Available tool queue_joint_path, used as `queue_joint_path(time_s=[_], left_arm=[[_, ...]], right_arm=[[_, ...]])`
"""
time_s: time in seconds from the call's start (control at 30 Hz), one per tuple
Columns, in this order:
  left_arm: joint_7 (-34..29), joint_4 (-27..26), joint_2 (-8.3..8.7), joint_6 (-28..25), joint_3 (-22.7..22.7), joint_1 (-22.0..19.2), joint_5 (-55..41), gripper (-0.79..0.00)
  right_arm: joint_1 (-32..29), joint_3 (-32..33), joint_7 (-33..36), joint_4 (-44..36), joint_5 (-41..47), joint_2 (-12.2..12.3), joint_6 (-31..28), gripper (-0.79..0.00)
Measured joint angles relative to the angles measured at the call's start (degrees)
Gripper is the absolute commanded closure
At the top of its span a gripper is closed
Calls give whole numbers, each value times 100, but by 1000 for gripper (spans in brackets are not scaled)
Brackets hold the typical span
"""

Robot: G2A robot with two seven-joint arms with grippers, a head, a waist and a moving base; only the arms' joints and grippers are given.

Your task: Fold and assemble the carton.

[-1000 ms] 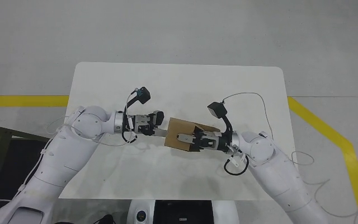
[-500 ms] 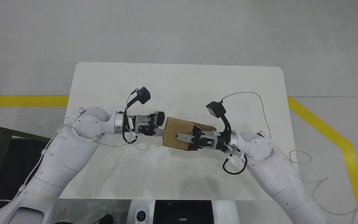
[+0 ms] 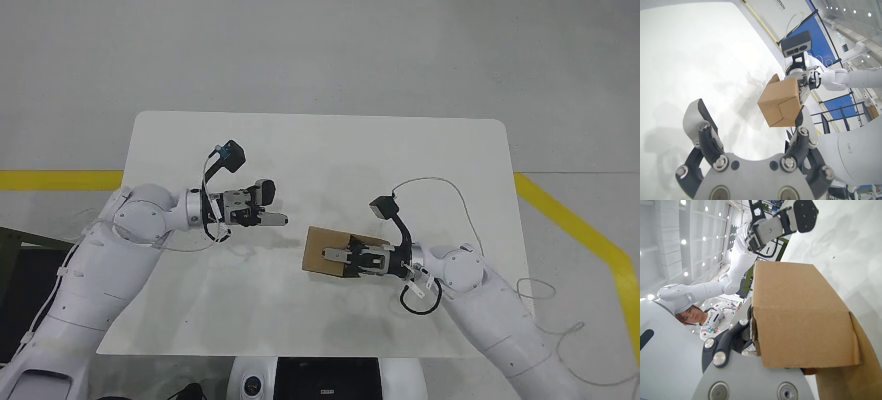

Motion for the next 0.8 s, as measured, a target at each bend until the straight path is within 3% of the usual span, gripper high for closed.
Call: queue_joint_path(time_s=[0.4, 0.7, 0.77, 0.8], left_arm=[[1970, -209, -21, -1323, -510, 380, 1912, -785], [3763, -918, 66, -1348, -515, 785, 4036, -785], [4229, -975, 128, -1348, -442, 845, 4520, -785], [4432, -988, 158, -1348, -401, 864, 4730, -785]], right_arm=[[872, -640, 356, 1364, 453, -299, -225, 0], [1586, -1042, 711, 2464, 794, -583, -458, -6], [1726, -1108, 761, 2670, 841, -644, -500, -43], [1784, -1133, 778, 2752, 860, -670, -519, -111]])
